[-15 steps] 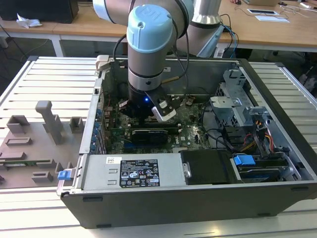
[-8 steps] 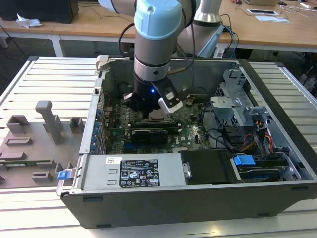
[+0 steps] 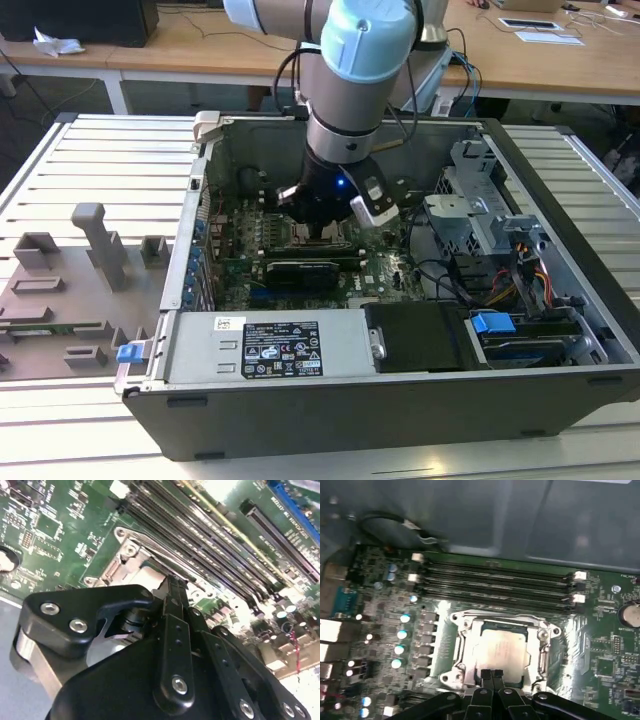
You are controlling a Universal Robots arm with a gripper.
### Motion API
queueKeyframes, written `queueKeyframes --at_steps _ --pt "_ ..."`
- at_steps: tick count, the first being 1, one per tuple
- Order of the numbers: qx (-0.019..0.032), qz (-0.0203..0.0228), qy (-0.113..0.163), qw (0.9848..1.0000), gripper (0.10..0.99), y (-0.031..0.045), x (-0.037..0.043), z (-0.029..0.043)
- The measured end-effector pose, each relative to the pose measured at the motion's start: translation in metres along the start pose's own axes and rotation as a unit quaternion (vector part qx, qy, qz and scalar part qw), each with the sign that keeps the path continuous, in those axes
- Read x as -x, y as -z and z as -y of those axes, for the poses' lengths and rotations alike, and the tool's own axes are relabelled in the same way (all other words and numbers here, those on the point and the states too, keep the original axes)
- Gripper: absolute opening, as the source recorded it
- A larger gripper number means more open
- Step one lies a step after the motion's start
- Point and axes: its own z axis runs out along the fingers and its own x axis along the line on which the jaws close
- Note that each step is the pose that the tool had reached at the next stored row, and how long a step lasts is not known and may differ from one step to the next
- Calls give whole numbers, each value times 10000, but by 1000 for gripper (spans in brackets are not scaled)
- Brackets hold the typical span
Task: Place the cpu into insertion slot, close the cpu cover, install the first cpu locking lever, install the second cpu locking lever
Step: 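Install the second cpu locking lever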
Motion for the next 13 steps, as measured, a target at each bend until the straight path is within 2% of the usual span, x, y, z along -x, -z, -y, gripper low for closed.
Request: queueKeyframes --at_steps 1,2,3,5,6,8,9,11,13 --pt "-204 -25 -16 9998 106 -15 28 -80" --pt "-311 -40 -25 9995 106 -23 43 -136" --pt "-378 -48 -30 9993 106 -31 56 -190" --pt "-477 -60 -38 9988 106 -38 70 -269" --pt "-501 -63 -40 9987 106 -26 71 -289" --pt "-528 -67 -42 9986 106 50 68 -316" --pt "-532 -67 -41 9986 106 127 65 -332" --pt "-533 -67 -41 9985 106 218 60 -346" --pt "-532 -67 -42 9986 106 339 52 -364"
